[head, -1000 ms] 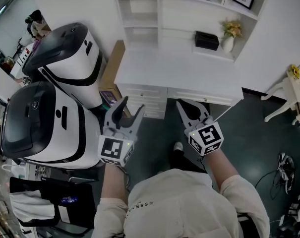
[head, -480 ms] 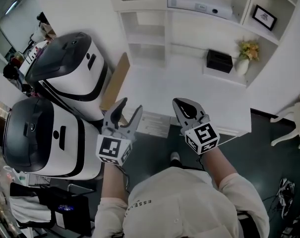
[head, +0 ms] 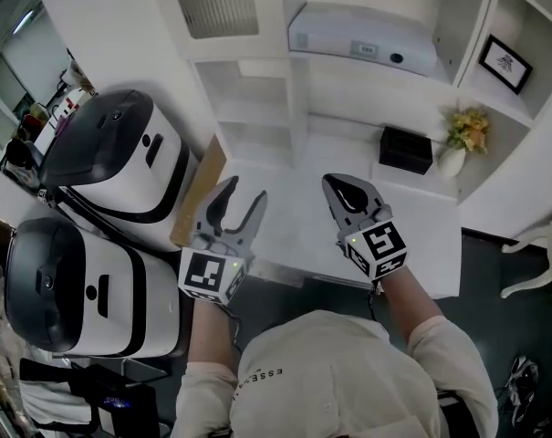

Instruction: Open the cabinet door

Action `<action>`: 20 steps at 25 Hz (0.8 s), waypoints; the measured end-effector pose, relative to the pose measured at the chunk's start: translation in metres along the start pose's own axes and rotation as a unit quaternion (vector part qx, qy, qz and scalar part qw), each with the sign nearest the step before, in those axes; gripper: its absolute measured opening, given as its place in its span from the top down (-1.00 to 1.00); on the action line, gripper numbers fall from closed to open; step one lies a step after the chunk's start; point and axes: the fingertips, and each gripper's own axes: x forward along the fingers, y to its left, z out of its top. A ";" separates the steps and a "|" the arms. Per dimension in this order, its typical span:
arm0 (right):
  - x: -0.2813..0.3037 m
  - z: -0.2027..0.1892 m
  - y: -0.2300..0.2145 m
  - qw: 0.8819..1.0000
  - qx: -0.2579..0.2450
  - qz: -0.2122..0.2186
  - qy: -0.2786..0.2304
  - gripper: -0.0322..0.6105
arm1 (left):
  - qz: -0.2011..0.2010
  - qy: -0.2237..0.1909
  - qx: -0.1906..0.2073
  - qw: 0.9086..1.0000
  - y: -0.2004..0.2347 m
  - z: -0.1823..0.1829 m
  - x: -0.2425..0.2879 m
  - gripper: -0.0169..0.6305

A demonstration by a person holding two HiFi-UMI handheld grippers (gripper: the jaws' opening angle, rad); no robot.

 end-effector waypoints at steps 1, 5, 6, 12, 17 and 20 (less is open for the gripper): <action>0.006 0.000 -0.007 1.000 0.000 -0.001 0.000 0.86 | -0.004 -0.001 0.003 1.000 0.002 -0.001 0.009 0.30; 0.028 0.007 -0.028 1.000 -0.004 -0.006 -0.007 0.86 | -0.018 0.008 0.026 0.999 0.017 0.004 0.042 0.31; 0.034 0.011 -0.033 1.000 -0.005 -0.008 -0.010 0.86 | -0.022 0.002 0.037 0.999 0.023 0.010 0.051 0.31; 0.068 0.048 -0.058 0.999 -0.012 -0.034 -0.032 0.86 | -0.035 -0.039 0.054 0.997 0.072 0.047 0.109 0.30; 0.091 0.080 -0.082 0.996 -0.028 -0.069 -0.052 0.86 | -0.058 -0.089 0.072 0.992 0.106 0.092 0.156 0.31; 0.103 0.090 -0.092 0.994 -0.036 -0.085 -0.055 0.86 | -0.063 -0.110 0.091 0.988 0.125 0.119 0.179 0.31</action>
